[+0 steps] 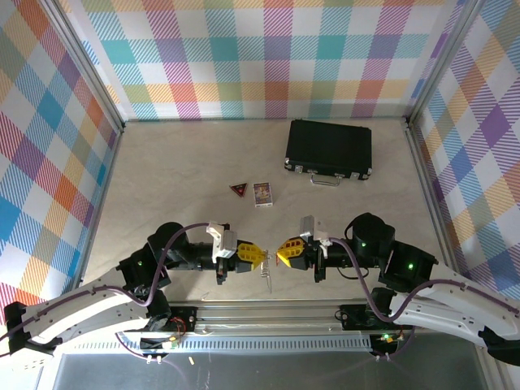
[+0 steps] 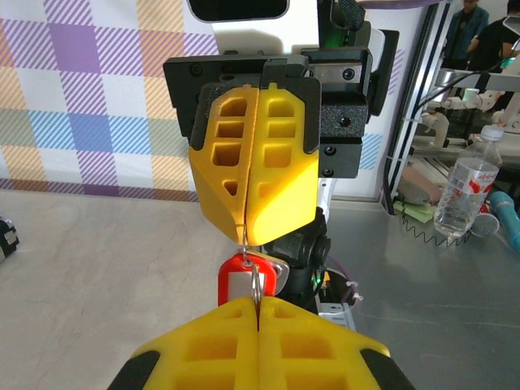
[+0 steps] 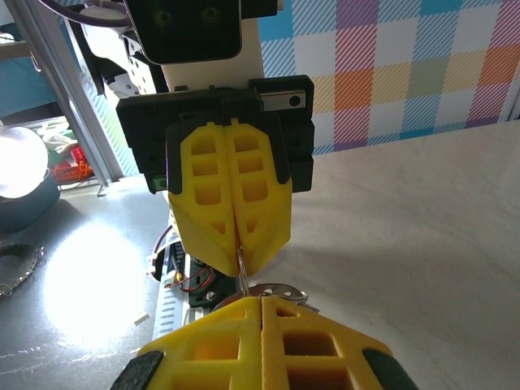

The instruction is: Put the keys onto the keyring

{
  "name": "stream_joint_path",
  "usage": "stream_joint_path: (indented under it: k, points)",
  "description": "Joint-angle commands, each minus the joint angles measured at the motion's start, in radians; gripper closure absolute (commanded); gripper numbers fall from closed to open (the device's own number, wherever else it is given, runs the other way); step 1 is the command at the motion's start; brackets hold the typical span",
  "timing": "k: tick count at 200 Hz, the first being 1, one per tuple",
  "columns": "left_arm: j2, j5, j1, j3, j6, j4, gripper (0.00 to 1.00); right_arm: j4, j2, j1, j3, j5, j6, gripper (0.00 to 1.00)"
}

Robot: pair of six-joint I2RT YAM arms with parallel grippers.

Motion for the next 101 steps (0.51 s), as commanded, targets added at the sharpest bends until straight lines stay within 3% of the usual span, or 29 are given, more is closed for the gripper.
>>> stream_joint_path:
  k: [1, 101]
  points:
    - [-0.002, 0.048, 0.001, 0.039, -0.006, 0.044, 1.0, 0.025, -0.006, 0.008, 0.003, -0.01, -0.005, 1.0]
    - [-0.001, 0.06, 0.001, 0.049, -0.019, 0.038, 1.0, 0.026, -0.031, 0.007, -0.023, -0.049, -0.029, 1.0]
